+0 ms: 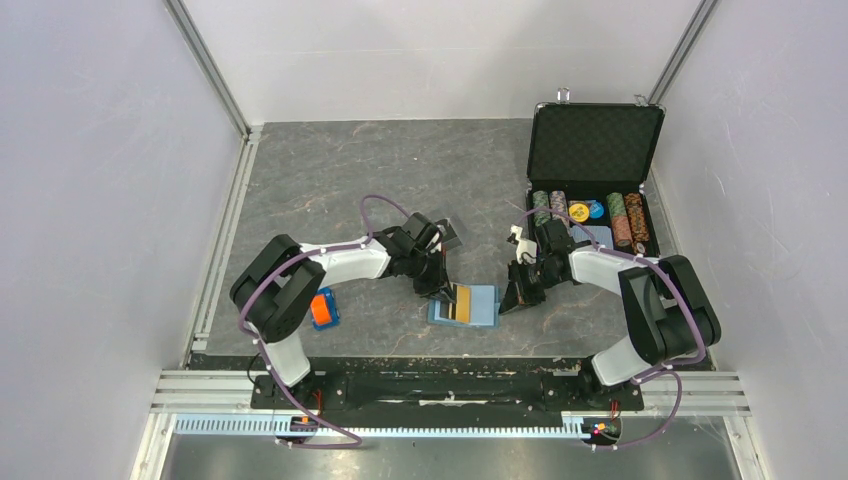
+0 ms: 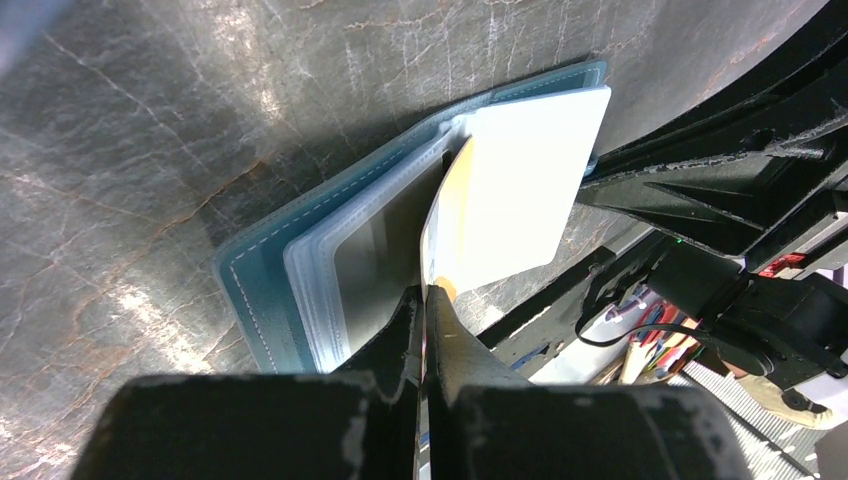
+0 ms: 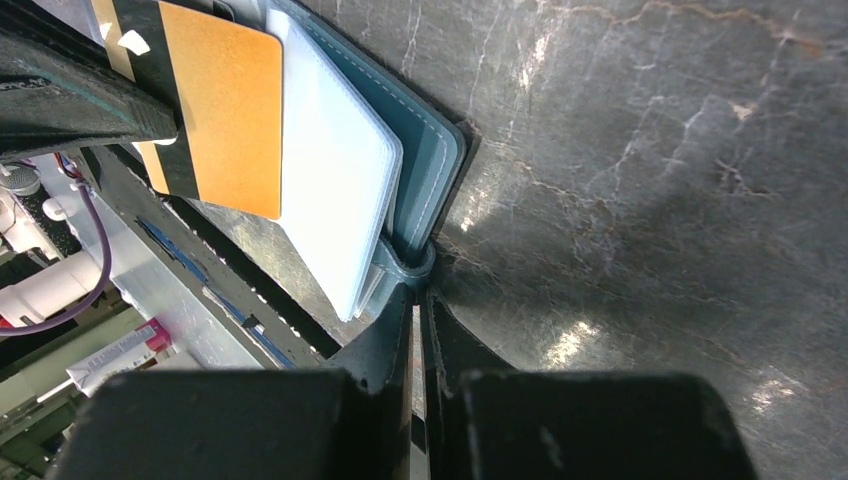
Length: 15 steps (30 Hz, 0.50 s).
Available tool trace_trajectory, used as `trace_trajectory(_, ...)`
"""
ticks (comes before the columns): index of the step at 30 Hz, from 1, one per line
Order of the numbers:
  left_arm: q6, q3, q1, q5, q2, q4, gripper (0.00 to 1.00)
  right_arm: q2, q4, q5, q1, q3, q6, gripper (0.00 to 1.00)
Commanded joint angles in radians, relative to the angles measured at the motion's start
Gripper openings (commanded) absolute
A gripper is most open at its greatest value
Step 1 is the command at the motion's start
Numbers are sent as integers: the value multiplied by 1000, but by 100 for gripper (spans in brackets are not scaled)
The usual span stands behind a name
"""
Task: Put the credit cards into the card holder
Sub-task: Insert the credit card into the card holder.
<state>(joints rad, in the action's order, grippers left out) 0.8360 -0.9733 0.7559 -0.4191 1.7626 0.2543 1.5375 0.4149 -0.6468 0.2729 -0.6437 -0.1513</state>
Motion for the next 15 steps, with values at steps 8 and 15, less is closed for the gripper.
trace_trajectory(8, -43, -11, 2, 64, 26, 33, 2, 24, 5, 52, 5, 22, 35, 2)
trace_trajectory(15, -35, -15, 12, 54, 53, 14, 2, 34, 2, 38, 5, 22, 39, 1)
